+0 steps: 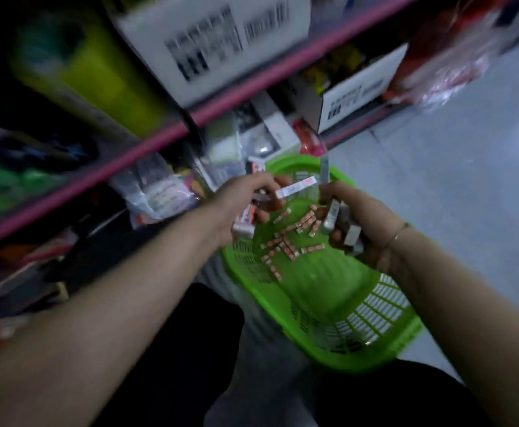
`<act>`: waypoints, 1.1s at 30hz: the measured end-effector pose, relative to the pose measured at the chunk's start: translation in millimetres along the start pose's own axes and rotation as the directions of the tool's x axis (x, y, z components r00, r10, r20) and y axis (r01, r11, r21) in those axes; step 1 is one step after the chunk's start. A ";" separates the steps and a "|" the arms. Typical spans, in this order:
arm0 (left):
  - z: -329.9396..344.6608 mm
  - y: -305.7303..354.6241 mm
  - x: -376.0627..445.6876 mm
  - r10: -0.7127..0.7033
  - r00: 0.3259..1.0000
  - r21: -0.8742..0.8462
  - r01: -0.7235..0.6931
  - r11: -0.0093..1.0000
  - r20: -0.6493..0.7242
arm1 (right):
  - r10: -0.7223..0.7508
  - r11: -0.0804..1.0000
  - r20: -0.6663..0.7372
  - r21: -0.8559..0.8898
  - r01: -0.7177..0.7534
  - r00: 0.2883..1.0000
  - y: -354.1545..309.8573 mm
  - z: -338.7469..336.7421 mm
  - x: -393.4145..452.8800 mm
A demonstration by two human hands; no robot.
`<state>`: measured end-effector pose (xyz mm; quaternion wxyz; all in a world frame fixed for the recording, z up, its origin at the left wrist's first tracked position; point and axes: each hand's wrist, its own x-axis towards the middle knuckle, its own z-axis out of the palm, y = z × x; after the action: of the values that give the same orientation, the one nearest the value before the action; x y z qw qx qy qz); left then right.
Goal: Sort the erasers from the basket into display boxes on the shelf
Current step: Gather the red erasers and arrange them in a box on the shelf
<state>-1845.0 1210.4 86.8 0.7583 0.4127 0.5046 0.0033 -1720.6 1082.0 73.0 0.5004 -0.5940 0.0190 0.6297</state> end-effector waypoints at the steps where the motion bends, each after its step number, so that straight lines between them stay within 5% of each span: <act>1: 4.2 13.8 -35.4 0.037 0.999 -0.023 -0.037 0.999 -0.011 | -0.011 0.999 0.005 0.030 0.010 1.000 -19.6 16.1 -30.5; 7: 40.3 131.1 -232.2 0.248 0.963 0.106 -0.237 0.966 -0.105 | -0.269 0.948 -0.028 -0.185 0.260 0.963 -144.1 108.8 -196.2; 15: 77.6 281.4 -416.3 0.510 0.858 0.161 -0.496 0.853 -0.065 | -0.390 0.815 0.244 -0.357 0.457 0.888 -292.3 184.1 -377.5; 18: 81.4 308.1 -452.6 0.609 0.777 0.141 -0.592 0.793 -0.162 | -0.467 0.734 0.301 -0.392 0.554 0.831 -327.2 196.1 -422.9; 23: 69.9 331.2 -477.6 0.621 0.711 0.037 -0.648 0.761 -0.331 | -0.656 0.439 0.287 -0.608 0.662 0.698 -353.7 218.2 -443.8; 29: 31.7 363.5 -480.6 0.569 0.743 -0.082 -0.630 0.772 -0.351 | -0.705 0.267 0.299 -0.728 0.631 0.643 -374.1 263.9 -428.1; 33: 9.8 390.1 -474.9 0.551 0.776 0.007 -0.577 0.817 -0.306 | -0.711 0.112 0.347 -0.803 0.585 0.612 -384.4 290.4 -409.1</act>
<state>-1910.0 1261.3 695.9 0.6559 0.5061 0.4641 0.3135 -1765.7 1204.7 691.4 0.3459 -0.7411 -0.5309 0.2220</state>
